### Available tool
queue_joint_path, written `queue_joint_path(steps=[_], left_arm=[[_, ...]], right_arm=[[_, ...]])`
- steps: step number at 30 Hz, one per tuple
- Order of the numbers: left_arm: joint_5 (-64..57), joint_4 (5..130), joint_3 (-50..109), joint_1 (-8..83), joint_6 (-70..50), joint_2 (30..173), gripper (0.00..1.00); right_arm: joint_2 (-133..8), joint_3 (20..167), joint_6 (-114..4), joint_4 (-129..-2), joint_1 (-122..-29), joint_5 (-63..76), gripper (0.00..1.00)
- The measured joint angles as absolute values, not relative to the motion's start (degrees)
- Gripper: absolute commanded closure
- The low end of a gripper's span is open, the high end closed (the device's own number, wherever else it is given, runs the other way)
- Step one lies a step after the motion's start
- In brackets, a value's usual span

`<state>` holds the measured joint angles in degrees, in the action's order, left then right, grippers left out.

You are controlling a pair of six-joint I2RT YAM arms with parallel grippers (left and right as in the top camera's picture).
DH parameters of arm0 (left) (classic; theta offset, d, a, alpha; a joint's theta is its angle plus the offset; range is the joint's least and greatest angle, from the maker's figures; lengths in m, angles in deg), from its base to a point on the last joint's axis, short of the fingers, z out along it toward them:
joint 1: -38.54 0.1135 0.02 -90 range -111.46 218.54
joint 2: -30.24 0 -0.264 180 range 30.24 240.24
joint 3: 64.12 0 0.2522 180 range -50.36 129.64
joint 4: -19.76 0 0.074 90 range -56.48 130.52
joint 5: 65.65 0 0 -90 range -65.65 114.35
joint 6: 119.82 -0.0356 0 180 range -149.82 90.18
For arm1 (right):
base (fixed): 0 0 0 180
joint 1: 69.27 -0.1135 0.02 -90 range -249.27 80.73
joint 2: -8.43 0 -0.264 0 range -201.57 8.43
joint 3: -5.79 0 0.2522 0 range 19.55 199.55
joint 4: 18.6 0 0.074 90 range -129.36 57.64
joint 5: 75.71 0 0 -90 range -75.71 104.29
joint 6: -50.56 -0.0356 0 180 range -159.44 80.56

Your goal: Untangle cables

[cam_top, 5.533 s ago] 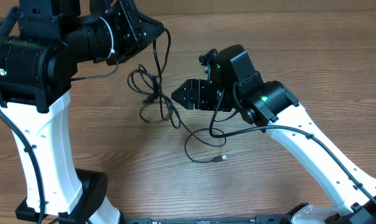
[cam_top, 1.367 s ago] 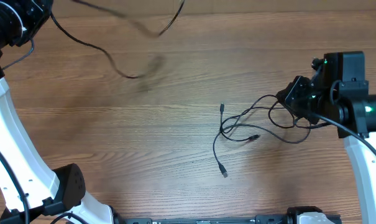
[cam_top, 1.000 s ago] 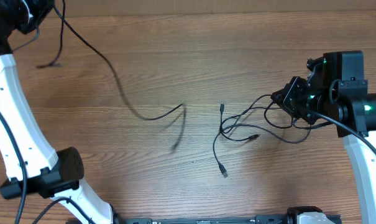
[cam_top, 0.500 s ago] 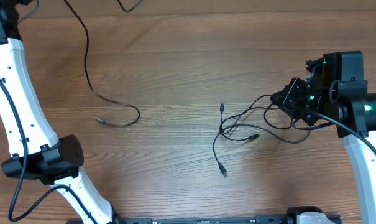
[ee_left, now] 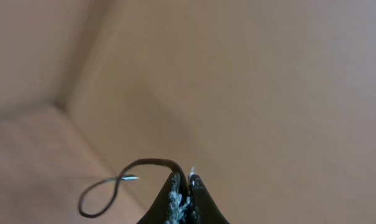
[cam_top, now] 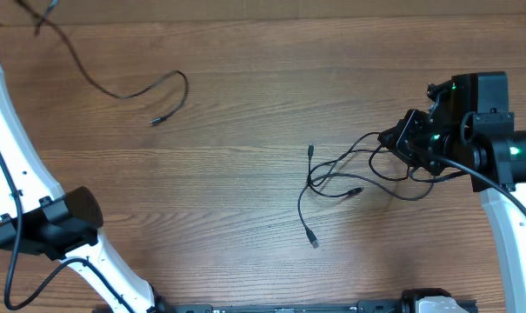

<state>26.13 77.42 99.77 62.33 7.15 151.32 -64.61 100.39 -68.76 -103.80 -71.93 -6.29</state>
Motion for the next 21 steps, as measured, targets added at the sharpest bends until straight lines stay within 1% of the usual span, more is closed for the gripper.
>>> queue_joint_path(steps=[3,6,10,14,17,19,21], left_arm=[[28.62,77.36,99.77,64.02,4.64,152.54,0.96],[27.07,75.39,99.75,64.8,3.55,153.64,0.96],[20.88,69.71,99.73,64.78,2.63,154.36,0.96],[15.24,66.58,99.73,64.76,2.54,155.06,0.96],[11.07,60.24,99.73,64.43,2.52,156.92,0.96],[9.25,57.18,99.73,64.41,2.32,158.1,0.96],[8.9,57.1,99.73,64.41,2.02,158.71,0.95]], right_arm=[[-64.61,100.39,-68.35,-103.65,-71.93,-6.29,0.96],[-64.61,100.39,-68.13,-103.56,-71.93,-6.27,0.96],[-64.61,100.37,-67.91,-103.51,-71.93,-6.27,0.96],[-64.61,100.39,-67.91,-103.45,-71.93,-6.29,0.96],[-64.61,100.39,-67.91,-103.51,-71.93,-6.29,0.96],[-64.61,100.39,-67.91,-103.97,-71.93,-6.31,0.96],[-64.61,100.39,-67.91,-104.41,-71.95,-6.31,0.96]])
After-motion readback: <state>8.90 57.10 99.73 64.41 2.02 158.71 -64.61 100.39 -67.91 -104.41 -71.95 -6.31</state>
